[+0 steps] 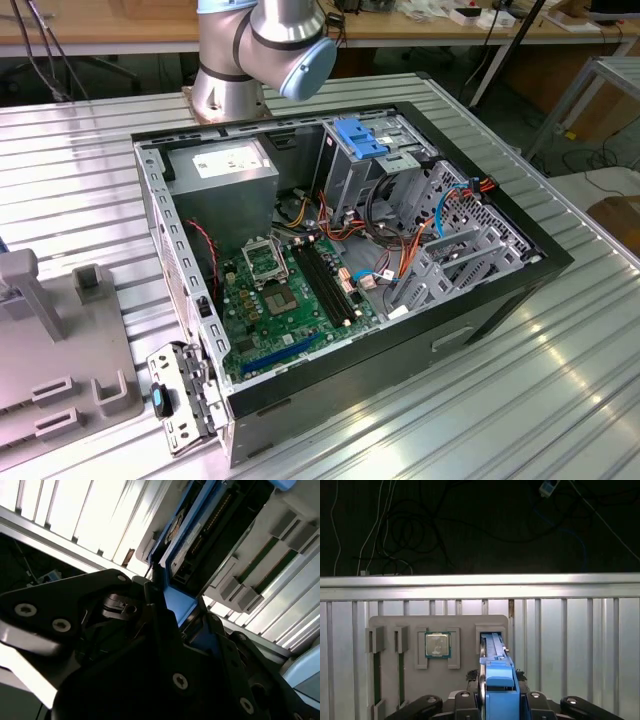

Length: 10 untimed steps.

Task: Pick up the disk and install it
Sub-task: 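Pick up the disk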

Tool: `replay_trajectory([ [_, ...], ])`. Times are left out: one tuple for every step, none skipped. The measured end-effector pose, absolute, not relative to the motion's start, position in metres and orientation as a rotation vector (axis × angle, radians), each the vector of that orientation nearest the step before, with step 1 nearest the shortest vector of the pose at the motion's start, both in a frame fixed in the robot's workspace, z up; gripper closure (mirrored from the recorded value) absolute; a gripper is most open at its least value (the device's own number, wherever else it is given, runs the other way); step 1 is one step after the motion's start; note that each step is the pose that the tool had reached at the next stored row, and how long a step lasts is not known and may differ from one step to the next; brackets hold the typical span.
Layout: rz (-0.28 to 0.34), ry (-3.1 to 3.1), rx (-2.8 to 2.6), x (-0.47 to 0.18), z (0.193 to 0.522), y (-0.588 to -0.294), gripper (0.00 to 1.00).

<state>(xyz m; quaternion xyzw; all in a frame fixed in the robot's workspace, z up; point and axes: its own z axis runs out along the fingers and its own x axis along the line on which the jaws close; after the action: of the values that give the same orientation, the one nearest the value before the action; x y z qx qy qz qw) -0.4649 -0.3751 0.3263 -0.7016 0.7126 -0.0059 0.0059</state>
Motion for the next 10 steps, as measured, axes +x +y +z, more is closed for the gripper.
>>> replay_trajectory([
  [-0.019,2.23,-2.196,-0.465,0.346,-0.375,0.63],
  [-0.019,2.23,-2.196,-0.465,0.365,-0.375,0.63],
  [-0.018,2.23,-2.196,-0.465,0.369,-0.375,0.63],
  [-0.019,2.23,-2.196,-0.465,0.374,-0.375,0.63],
  [-0.019,2.23,-2.196,-0.465,0.38,-0.375,0.63],
  [-0.019,2.23,-2.196,-0.465,0.387,-0.375,0.63],
  [-0.019,2.23,-2.196,-0.465,0.392,-0.375,0.63],
  [-0.018,2.23,-2.196,-0.465,0.396,-0.375,0.63],
  [-0.019,2.23,-2.196,-0.465,0.404,-0.375,0.63],
  [-0.019,2.23,-2.196,-0.465,0.411,-0.375,0.63],
])
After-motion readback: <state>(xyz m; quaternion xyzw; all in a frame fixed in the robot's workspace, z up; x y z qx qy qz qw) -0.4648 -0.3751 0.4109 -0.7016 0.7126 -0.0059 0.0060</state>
